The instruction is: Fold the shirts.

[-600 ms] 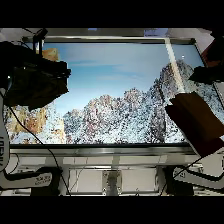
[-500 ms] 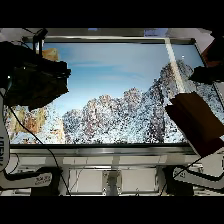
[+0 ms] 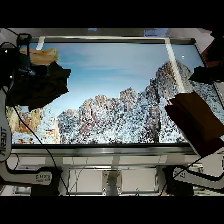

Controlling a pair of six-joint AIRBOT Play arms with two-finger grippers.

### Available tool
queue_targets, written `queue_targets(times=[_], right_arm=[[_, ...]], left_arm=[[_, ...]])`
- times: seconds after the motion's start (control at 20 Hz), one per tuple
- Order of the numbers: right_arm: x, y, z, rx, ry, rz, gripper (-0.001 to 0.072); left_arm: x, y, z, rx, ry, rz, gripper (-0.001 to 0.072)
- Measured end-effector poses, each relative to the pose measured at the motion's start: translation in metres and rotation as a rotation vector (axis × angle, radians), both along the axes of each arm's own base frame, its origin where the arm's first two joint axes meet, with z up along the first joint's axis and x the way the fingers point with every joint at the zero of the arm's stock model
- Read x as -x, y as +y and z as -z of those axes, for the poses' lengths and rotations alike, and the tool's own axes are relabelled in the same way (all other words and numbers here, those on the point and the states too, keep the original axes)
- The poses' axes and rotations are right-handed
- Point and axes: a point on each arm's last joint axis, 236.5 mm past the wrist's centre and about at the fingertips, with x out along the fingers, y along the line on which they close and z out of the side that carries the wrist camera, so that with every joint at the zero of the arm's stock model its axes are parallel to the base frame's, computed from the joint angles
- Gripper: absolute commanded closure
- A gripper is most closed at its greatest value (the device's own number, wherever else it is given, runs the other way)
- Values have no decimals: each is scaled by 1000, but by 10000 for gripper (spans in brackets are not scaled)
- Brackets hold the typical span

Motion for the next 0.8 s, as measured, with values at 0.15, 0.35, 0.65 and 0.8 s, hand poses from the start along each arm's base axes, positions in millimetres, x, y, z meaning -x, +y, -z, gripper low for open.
queue_targets(times=[0.15, 0.35, 0.65, 0.8], right_arm=[[0, 0, 0, 1, -1, 0, 458], [-8, -3, -4, 8, -37, 12, 458], [-13, -3, -8, 5, -64, 18, 458], [-16, -1, -10, -4, -79, 18, 458]], left_arm=[[-9, 25, 56, 80, 66, -116, 160], [-15, 21, 124, 260, 146, -211, 160], [-17, 9, 160, 304, 206, -100, 179], [-17, 9, 167, 295, 218, -70, 685]])
